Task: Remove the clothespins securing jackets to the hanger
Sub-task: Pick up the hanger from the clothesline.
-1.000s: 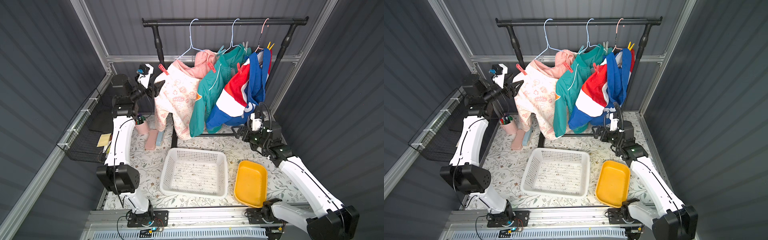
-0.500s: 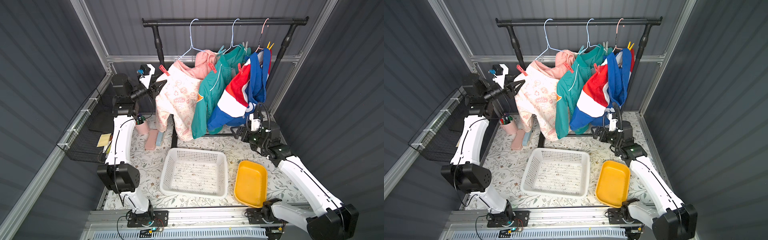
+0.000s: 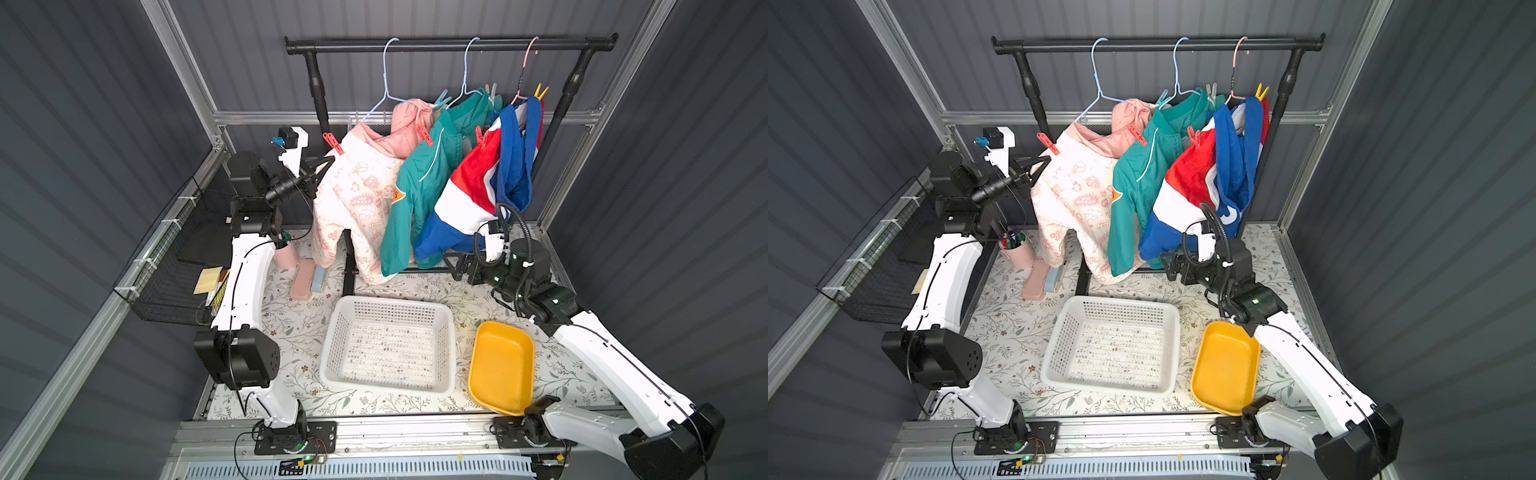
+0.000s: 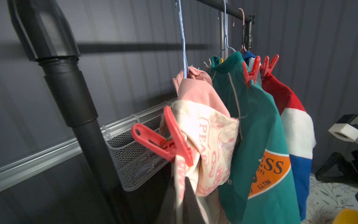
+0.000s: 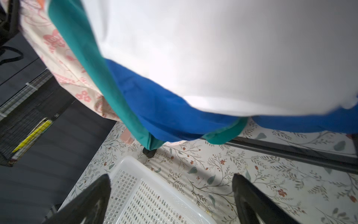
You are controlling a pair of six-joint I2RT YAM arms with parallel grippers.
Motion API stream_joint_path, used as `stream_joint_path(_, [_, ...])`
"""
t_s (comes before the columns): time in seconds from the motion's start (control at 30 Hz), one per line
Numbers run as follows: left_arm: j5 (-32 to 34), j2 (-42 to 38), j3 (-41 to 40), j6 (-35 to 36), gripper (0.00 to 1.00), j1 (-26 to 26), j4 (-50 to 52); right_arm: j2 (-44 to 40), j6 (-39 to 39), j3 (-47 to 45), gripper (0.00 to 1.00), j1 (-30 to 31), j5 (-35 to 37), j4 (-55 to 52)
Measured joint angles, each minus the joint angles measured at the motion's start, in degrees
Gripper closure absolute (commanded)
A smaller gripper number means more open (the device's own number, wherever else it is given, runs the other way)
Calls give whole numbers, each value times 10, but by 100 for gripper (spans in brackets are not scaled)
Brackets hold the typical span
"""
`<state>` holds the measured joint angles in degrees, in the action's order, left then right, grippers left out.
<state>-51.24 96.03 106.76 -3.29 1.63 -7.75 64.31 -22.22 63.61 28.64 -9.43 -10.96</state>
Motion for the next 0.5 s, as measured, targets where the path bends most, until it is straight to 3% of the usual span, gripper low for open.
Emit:
stream_joint_path(0.27, [72,-68,-30,-86,100,-69,-17,70,32,59,1,69,-8,49])
stream_joint_path(0.5, [123,-98,-30,-121,100,-76,-1,139,33,107,1,106,-19,83])
